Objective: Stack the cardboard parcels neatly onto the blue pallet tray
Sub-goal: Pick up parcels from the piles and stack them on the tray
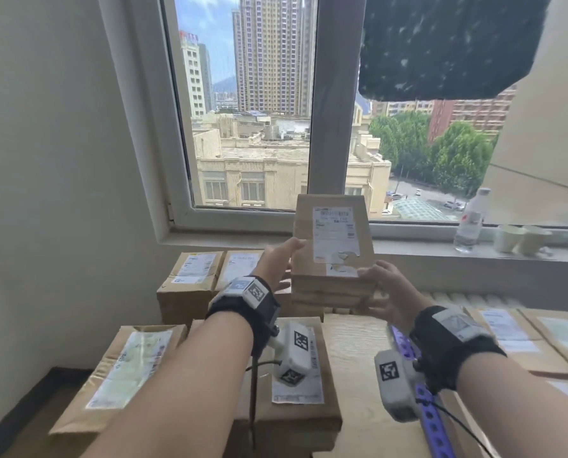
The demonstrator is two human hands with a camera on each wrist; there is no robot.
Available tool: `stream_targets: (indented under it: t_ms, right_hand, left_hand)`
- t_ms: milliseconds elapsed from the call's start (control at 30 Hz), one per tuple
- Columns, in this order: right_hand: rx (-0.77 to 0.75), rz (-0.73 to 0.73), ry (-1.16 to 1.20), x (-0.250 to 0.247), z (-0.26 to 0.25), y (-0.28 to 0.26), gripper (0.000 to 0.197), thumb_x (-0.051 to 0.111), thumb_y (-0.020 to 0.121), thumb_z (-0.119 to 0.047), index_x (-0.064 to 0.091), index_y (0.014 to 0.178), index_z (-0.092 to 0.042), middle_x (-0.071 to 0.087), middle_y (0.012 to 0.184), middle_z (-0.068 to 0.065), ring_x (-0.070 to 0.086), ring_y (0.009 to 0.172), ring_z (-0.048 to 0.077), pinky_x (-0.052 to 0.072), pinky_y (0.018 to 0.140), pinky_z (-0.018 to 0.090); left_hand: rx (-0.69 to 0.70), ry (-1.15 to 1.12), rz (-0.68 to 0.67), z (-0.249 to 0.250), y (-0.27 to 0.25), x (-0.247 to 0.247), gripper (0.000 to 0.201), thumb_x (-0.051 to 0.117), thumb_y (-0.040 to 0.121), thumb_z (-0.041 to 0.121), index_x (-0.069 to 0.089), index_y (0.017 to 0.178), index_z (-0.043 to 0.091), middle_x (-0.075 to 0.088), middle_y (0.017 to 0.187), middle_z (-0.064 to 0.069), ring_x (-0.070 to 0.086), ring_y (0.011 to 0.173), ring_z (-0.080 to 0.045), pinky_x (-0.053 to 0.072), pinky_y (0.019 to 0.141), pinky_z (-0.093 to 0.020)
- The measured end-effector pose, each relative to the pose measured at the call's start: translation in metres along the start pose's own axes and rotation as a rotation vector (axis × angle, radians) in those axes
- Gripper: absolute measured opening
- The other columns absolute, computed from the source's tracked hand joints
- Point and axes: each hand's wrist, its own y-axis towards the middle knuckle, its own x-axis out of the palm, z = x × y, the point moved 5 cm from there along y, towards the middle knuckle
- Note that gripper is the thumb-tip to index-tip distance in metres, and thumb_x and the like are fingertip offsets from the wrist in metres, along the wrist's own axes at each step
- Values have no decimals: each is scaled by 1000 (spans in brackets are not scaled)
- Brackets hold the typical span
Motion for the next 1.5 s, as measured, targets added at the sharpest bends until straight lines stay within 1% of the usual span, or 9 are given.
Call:
stream_targets:
  t_ms: [100, 200, 367, 567, 833, 1133, 1267, 1400, 1500]
  right_hand:
    - [-7, -6, 27, -9, 4, -28, 56, 66, 86, -16, 35, 131, -28, 51, 121, 15, 61, 98, 38, 51, 93, 54]
    - [-2, 4, 19, -18, 9, -56, 68, 73, 74, -22, 35, 130, -29, 51, 125, 17, 60, 104, 39, 54, 86, 50]
    - [14, 44, -18, -42, 25, -93, 70, 70, 63, -26, 50, 127, -10, 54, 113, 14, 61, 89, 35, 54, 83, 47]
    - [34, 142, -46, -77, 42, -134, 38, 68, 65, -39, 54, 94, -20, 58, 93, 5, 58, 84, 27, 46, 79, 41]
    - [52, 267, -65, -126, 51, -169, 38, 52, 93, -51, 60, 112, -19, 64, 102, 8, 60, 97, 27, 47, 94, 44]
    - [81, 391, 36, -221, 78, -210, 24, 53, 95, -45, 62, 99, -23, 69, 97, 3, 61, 96, 22, 46, 99, 44]
    - [51, 408, 65, -281, 81, -226, 34, 55, 93, -46, 67, 113, -20, 73, 101, 1, 67, 98, 20, 50, 95, 43]
    - [48, 423, 56, -345, 86, -237, 46, 61, 83, -54, 70, 112, -20, 72, 112, 11, 63, 113, 34, 44, 104, 55]
    - [56, 375, 9, -385, 92, -250, 59, 62, 76, -61, 70, 115, -18, 72, 113, 11, 65, 110, 34, 48, 97, 51]
  left_hand:
    - [-6, -37, -55, -11, -12, 11, 30, 59, 89, 41, 63, 105, 16, 68, 103, -10, 65, 89, -24, 53, 73, -33]
    - [-17, -60, -121, -19, -26, 29, 23, 53, 95, 39, 63, 98, 19, 68, 93, -6, 64, 79, -19, 52, 65, -30]
    - [-65, -83, -186, -34, -42, 60, 34, 61, 92, 38, 61, 115, 13, 70, 92, -5, 67, 80, -21, 52, 65, -31]
    - [-71, -77, -265, -48, -67, 95, 38, 63, 91, 34, 56, 120, 12, 68, 95, -5, 67, 80, -19, 54, 56, -29]
    - [-62, -50, -355, -57, -91, 158, 34, 62, 89, 34, 60, 118, 14, 66, 92, -2, 64, 74, -16, 51, 52, -25]
    - [-80, 18, -376, -83, -131, 267, 10, 57, 92, 29, 60, 91, 20, 63, 89, -2, 60, 87, -22, 52, 81, -37]
    - [-129, -27, -406, -95, -154, 326, 7, 54, 93, 27, 59, 93, 22, 62, 91, -2, 59, 83, -18, 50, 69, -32]
    - [-189, -52, -422, -113, -170, 385, 7, 53, 92, 24, 58, 97, 23, 61, 98, -3, 57, 86, -17, 48, 66, -30]
    - [-266, -56, -441, -130, -183, 429, 31, 61, 71, 29, 59, 101, 21, 61, 103, -4, 57, 89, -18, 47, 64, -28]
